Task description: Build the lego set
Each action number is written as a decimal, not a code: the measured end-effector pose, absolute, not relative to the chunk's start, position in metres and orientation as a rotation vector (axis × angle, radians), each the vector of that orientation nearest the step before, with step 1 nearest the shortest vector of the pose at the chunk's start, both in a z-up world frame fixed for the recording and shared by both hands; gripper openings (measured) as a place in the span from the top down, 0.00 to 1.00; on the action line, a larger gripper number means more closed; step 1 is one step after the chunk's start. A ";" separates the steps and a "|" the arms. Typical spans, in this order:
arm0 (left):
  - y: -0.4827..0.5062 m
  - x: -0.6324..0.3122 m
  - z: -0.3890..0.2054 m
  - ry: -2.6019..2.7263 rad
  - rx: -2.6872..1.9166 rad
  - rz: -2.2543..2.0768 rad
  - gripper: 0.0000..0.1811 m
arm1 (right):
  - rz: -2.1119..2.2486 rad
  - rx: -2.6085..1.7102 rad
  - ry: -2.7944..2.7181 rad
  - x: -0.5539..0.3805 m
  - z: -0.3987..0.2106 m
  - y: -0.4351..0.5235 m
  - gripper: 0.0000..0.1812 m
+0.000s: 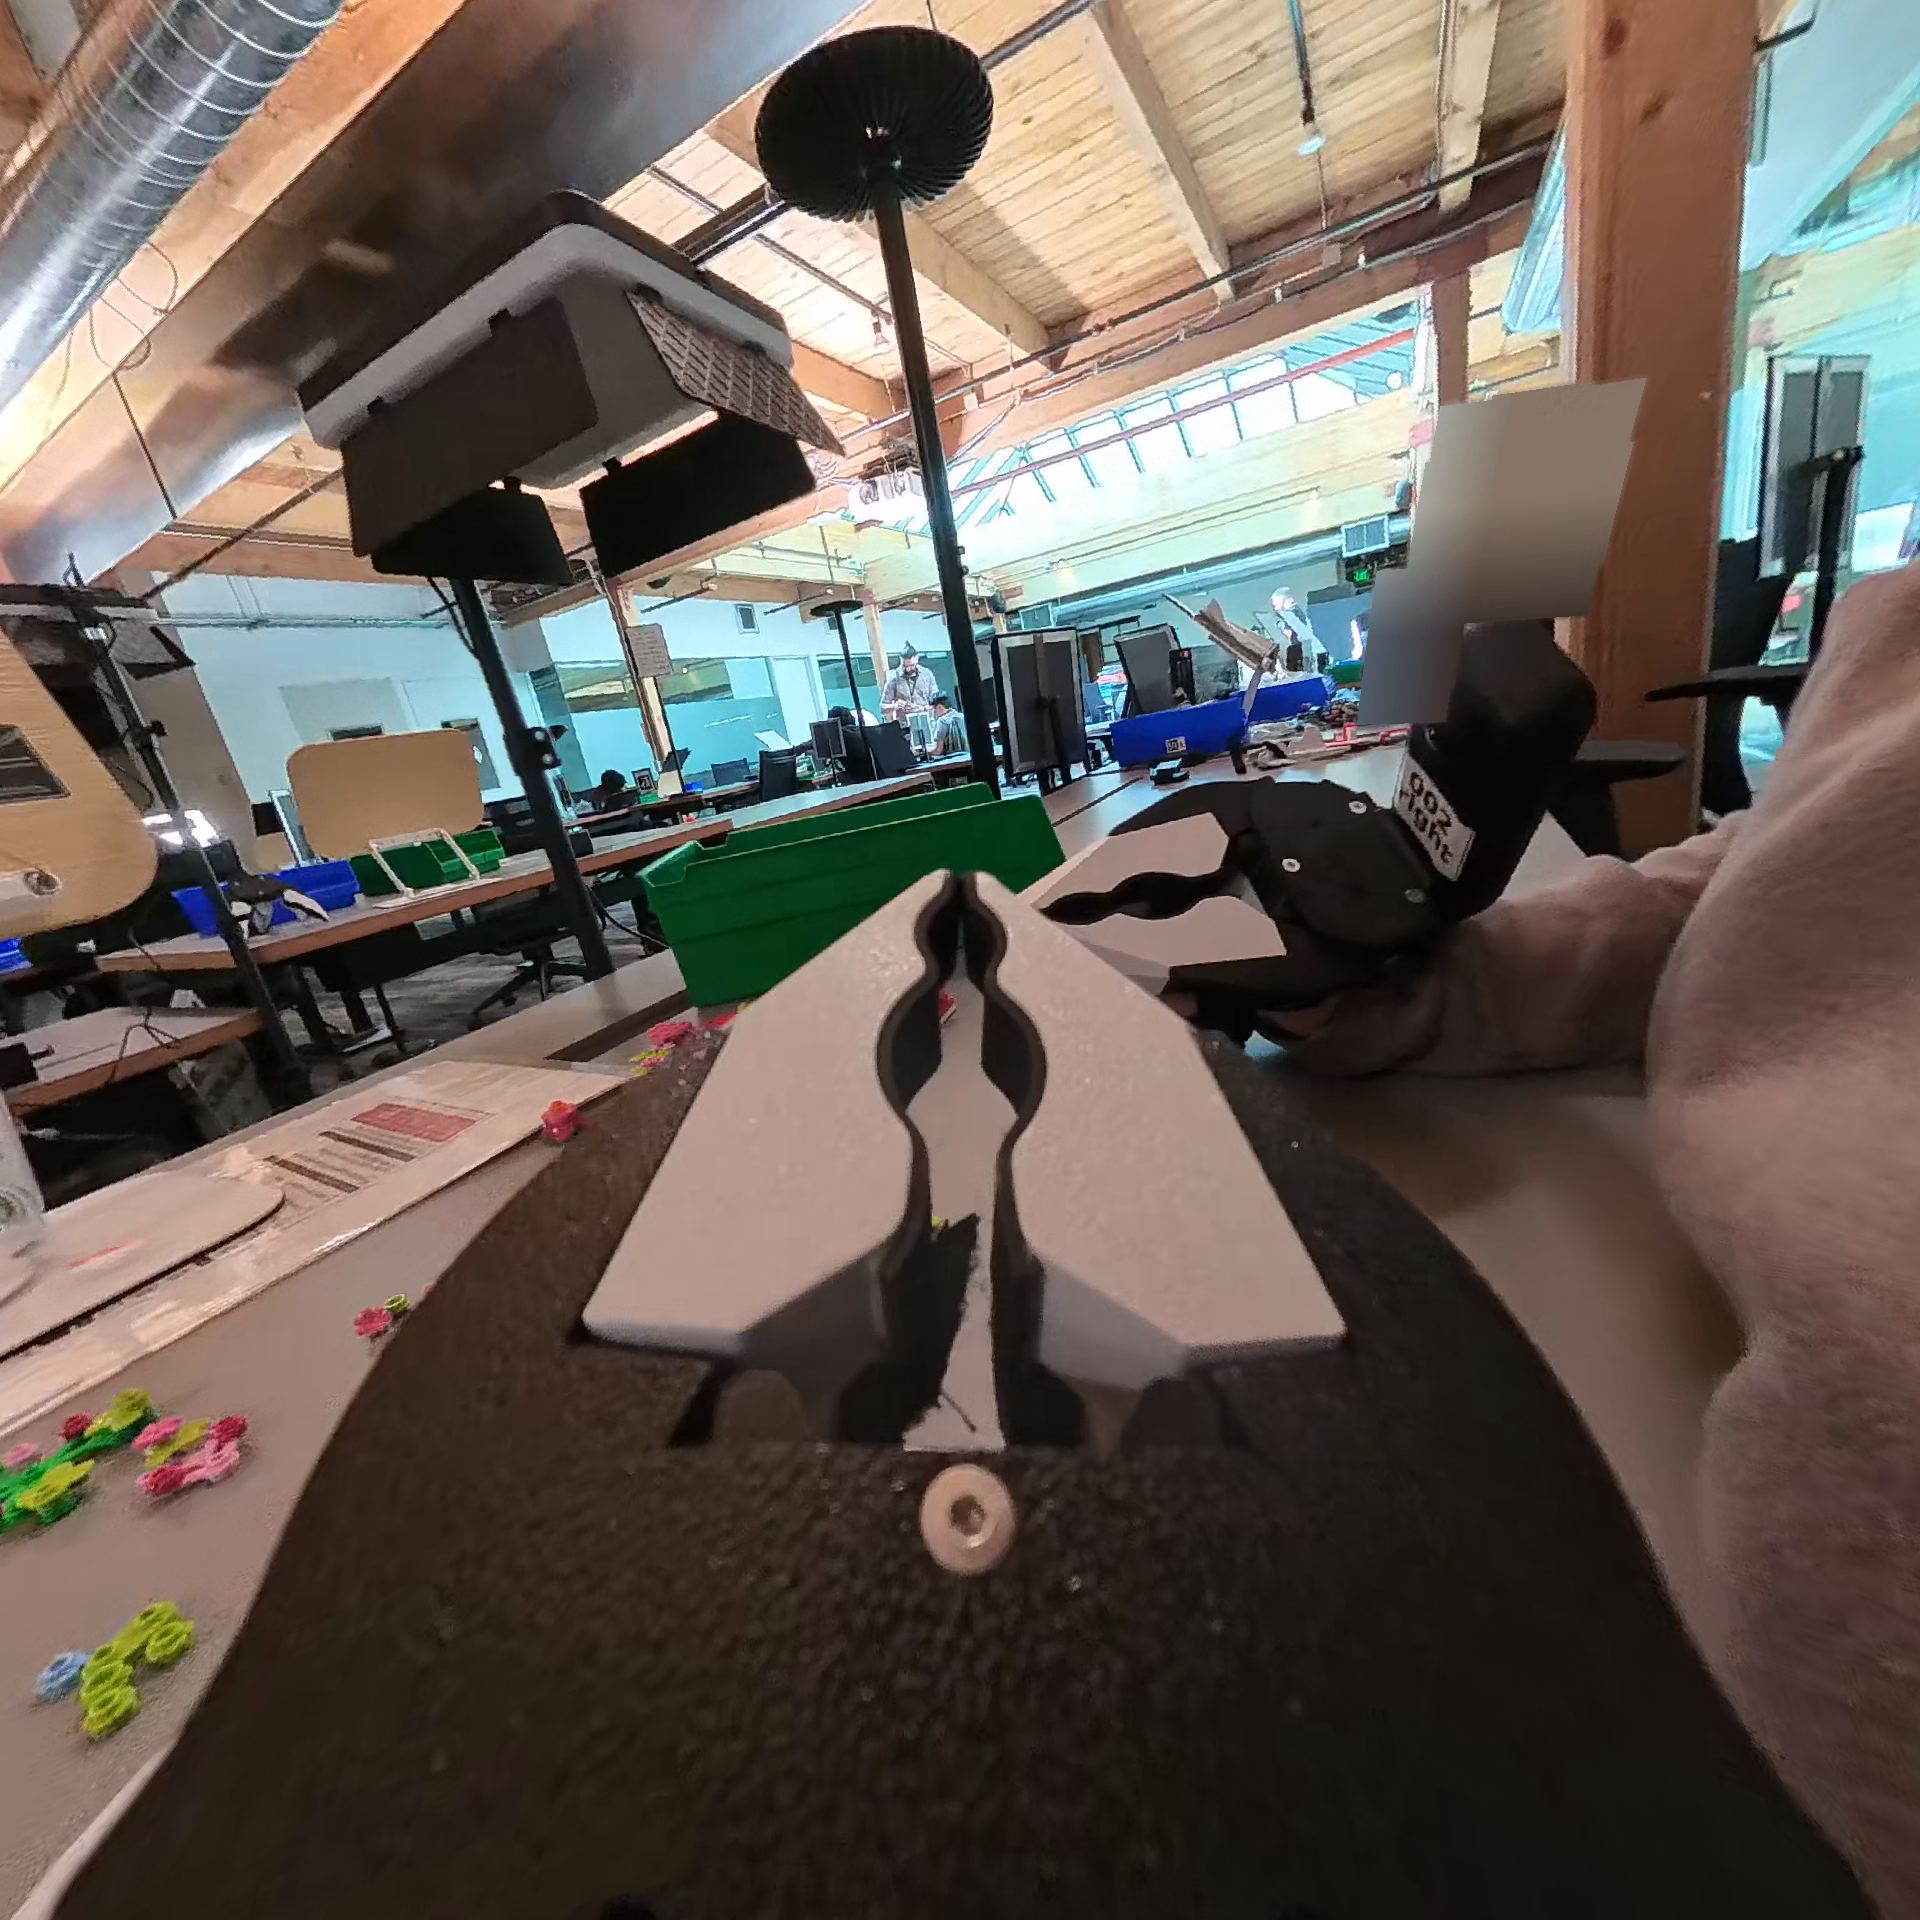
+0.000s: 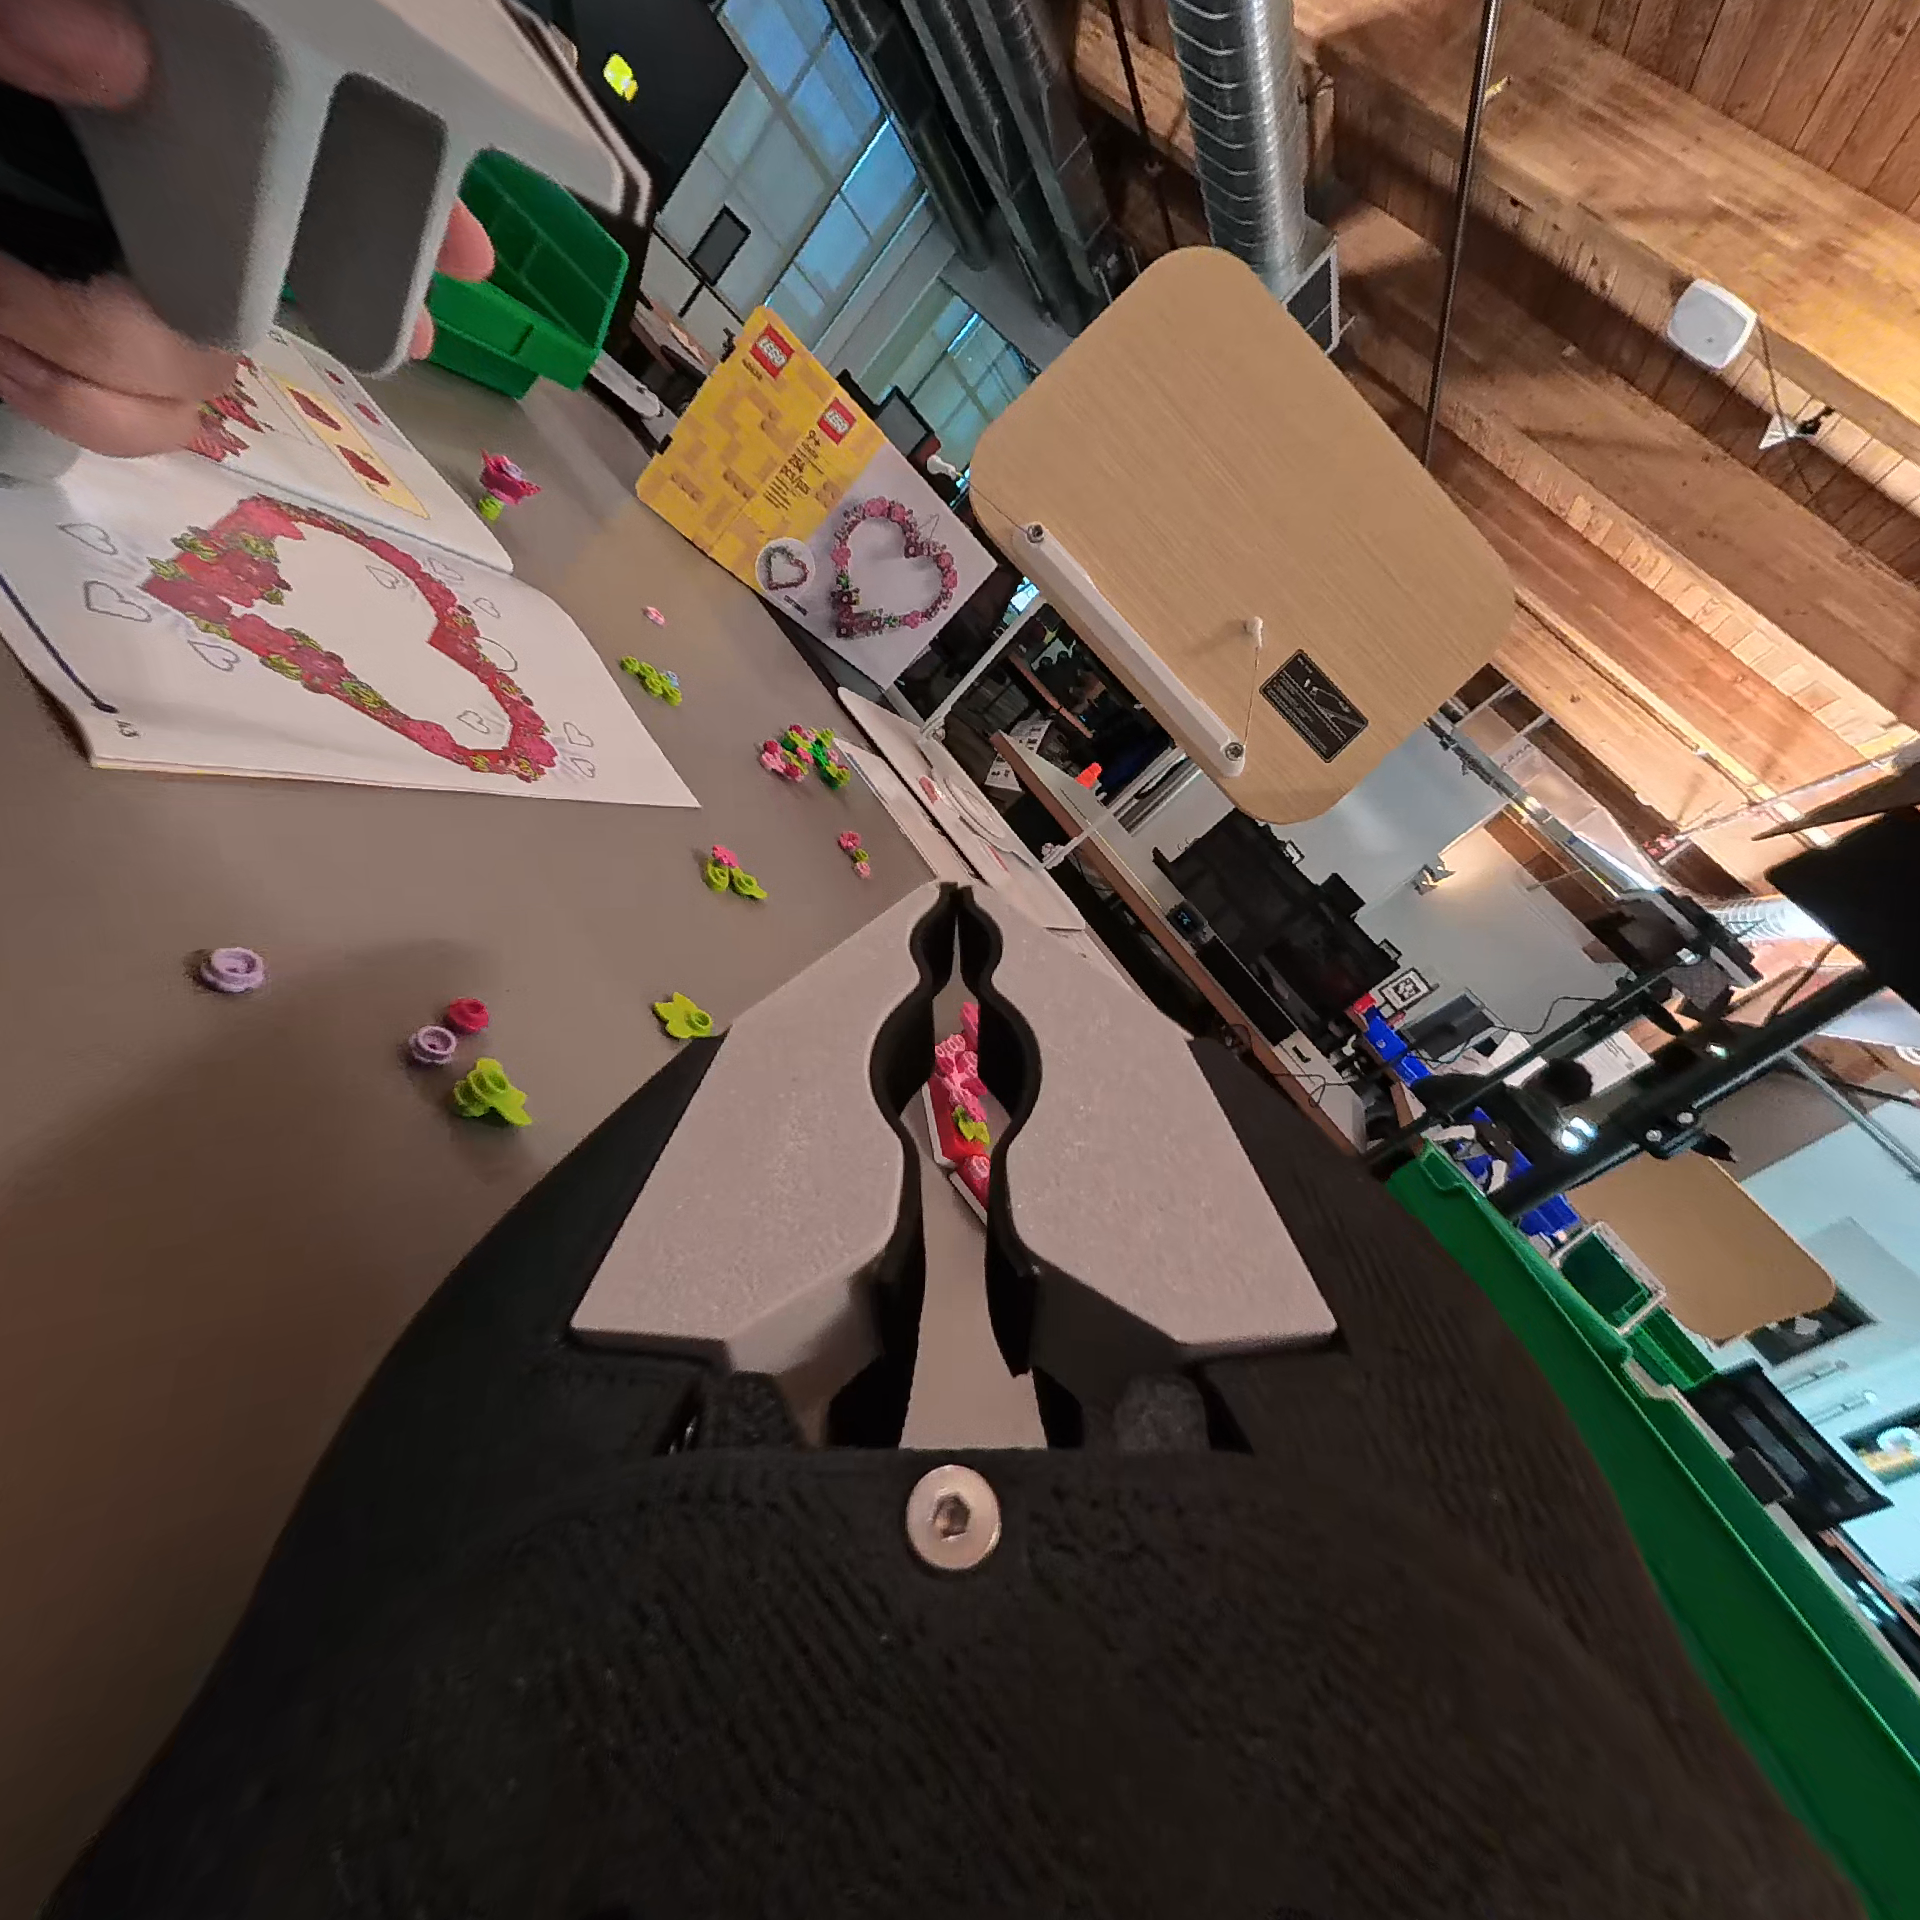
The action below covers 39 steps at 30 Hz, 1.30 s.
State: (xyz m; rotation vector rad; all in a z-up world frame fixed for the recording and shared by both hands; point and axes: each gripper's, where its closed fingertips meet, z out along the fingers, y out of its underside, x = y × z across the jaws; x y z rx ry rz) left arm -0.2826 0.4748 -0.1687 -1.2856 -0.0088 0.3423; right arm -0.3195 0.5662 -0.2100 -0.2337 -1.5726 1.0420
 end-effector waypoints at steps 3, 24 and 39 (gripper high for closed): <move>0.474 -0.283 -0.168 -0.011 -1.282 0.337 1.00 | 1.040 -0.251 -1.562 -0.322 -0.209 0.569 1.00; 0.478 -0.271 -0.171 0.064 -1.299 0.360 1.00 | 1.096 -0.370 -1.482 -0.330 -0.198 0.591 1.00; 0.491 -0.228 -0.175 0.148 -1.331 0.248 1.00 | 1.114 -0.409 -1.471 -0.332 -0.197 0.597 1.00</move>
